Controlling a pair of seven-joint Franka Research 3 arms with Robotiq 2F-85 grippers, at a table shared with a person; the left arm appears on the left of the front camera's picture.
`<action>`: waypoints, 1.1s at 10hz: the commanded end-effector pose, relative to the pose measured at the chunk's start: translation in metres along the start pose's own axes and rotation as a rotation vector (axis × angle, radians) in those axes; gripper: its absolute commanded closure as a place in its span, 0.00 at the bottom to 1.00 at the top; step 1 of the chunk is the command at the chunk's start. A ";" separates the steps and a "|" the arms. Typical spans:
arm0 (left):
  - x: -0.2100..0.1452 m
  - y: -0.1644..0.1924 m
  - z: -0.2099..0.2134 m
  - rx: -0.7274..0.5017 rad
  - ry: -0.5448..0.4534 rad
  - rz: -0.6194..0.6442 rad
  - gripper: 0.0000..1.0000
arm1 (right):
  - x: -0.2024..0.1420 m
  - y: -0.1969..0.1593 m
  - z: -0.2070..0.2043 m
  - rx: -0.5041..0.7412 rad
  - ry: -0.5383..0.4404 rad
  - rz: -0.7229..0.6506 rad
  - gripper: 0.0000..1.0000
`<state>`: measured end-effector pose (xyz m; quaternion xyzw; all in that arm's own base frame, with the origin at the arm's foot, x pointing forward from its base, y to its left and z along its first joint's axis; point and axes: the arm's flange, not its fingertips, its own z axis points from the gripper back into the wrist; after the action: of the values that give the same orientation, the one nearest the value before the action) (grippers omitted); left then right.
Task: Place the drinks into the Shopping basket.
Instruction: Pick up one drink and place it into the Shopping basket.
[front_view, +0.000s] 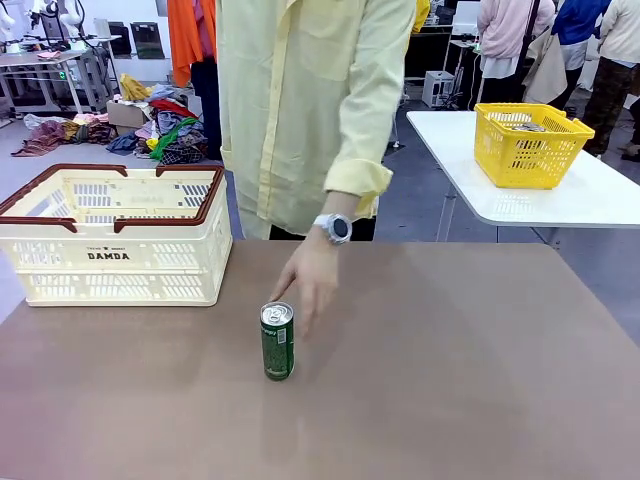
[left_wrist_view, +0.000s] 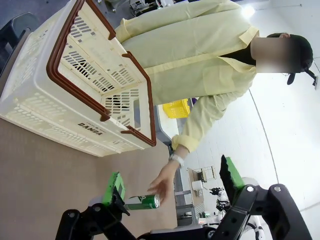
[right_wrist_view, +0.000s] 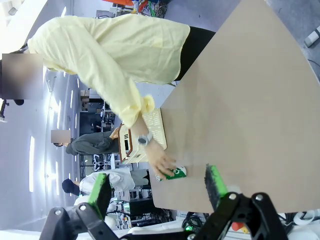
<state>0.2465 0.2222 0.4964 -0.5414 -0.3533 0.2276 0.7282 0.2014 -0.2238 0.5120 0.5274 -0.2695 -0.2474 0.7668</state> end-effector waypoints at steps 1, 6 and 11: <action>0.002 0.001 0.001 0.001 0.008 -0.021 0.00 | 0.001 0.001 0.001 0.013 -0.002 0.011 0.00; -0.035 -0.072 -0.036 0.108 0.093 -0.039 0.00 | 0.001 0.001 0.001 0.013 -0.002 0.011 0.00; -0.200 -0.172 -0.248 0.356 0.441 -0.416 0.00 | 0.001 0.001 0.001 0.013 -0.002 0.011 0.00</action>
<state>0.2748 -0.1118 0.5820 -0.3756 -0.2543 0.0310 0.8907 0.2016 -0.2238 0.5118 0.5270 -0.2687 -0.2479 0.7672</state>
